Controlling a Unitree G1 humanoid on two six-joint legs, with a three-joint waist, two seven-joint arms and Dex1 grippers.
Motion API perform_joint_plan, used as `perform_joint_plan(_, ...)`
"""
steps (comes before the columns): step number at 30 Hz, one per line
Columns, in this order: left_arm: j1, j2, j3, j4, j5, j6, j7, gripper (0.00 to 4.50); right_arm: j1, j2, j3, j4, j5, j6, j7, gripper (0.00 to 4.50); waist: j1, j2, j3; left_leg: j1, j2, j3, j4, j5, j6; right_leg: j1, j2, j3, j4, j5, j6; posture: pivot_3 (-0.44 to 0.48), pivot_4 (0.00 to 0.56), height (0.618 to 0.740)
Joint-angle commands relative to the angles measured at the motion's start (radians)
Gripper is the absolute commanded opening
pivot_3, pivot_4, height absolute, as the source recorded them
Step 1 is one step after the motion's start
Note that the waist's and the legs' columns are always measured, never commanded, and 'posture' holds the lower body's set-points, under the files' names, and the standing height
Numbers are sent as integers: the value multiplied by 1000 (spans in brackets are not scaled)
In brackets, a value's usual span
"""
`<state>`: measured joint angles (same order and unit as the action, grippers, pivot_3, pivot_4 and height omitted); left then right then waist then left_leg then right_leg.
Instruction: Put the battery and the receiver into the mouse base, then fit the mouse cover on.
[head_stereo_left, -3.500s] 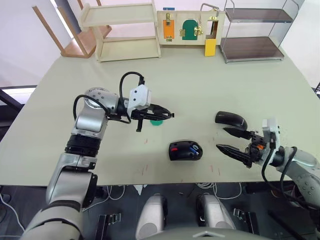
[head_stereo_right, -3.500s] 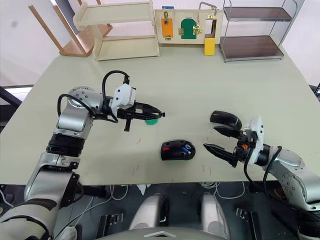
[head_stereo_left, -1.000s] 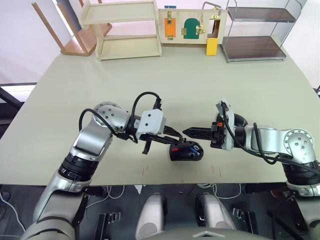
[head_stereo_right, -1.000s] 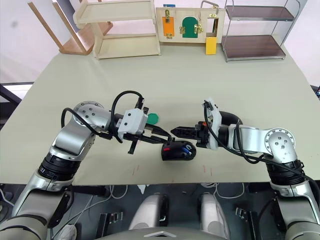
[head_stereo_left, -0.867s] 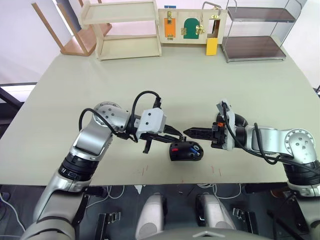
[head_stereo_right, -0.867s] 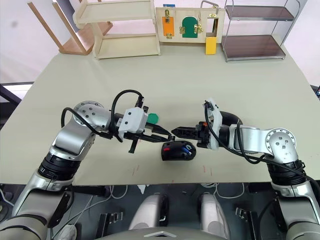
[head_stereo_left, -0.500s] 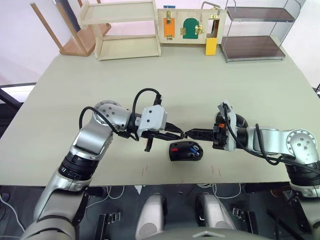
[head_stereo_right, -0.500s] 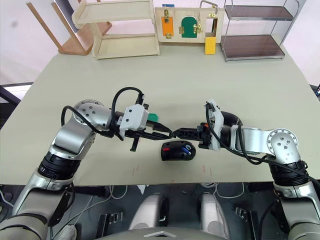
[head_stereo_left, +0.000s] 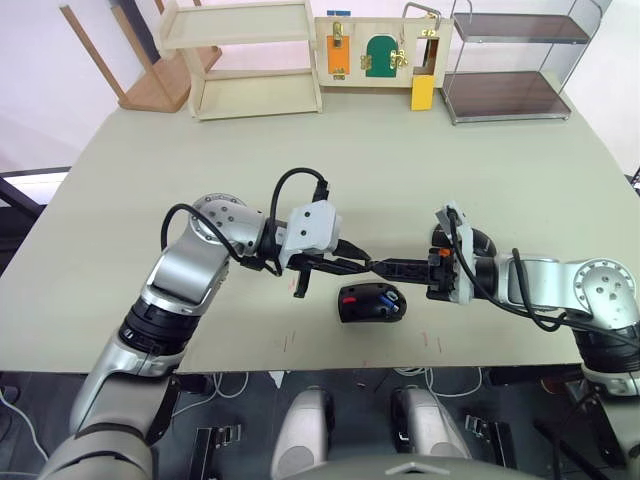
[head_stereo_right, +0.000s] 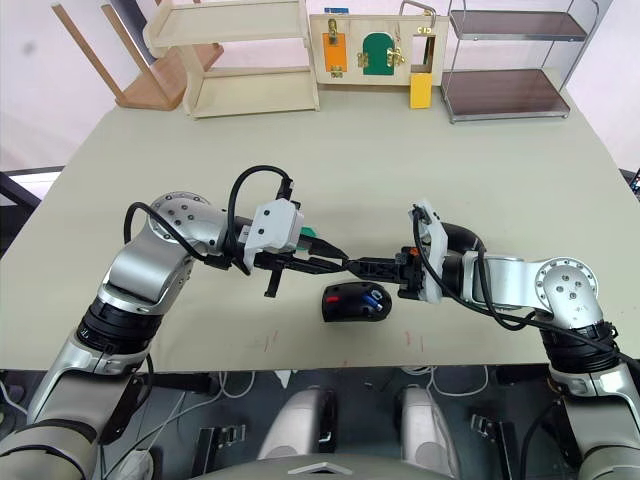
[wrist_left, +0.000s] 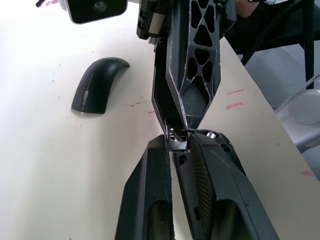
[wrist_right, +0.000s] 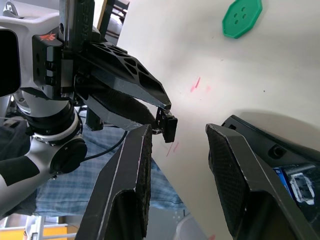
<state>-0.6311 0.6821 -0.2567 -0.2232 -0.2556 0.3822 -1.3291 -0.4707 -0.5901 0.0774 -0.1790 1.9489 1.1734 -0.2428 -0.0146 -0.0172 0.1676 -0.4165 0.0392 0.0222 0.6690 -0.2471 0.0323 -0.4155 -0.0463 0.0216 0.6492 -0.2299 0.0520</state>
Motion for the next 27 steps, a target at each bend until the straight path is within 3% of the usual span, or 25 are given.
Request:
perform_joint_plan(1,-23,-9,-2,-57,-29,-6,-3,109,-2,3,-1,-32,23,-3,11,1786,0,0,0,0,0,0,0,0,0,0,0,0,0,0,0,0,150,740)
perform_joint_plan(10,-53,-23,-6,163,8,-161,-71,109,-13,-11,-14,-20,23,6,32,1786,1,0,0,0,0,1,0,0,0,0,0,-2,-1,0,0,0,150,740)
perform_joint_plan(27,-38,-16,-15,85,3,-121,-63,109,-11,-1,-21,-19,23,-6,25,1786,1,0,0,-2,0,0,0,0,0,0,0,-2,-4,0,0,0,150,740)
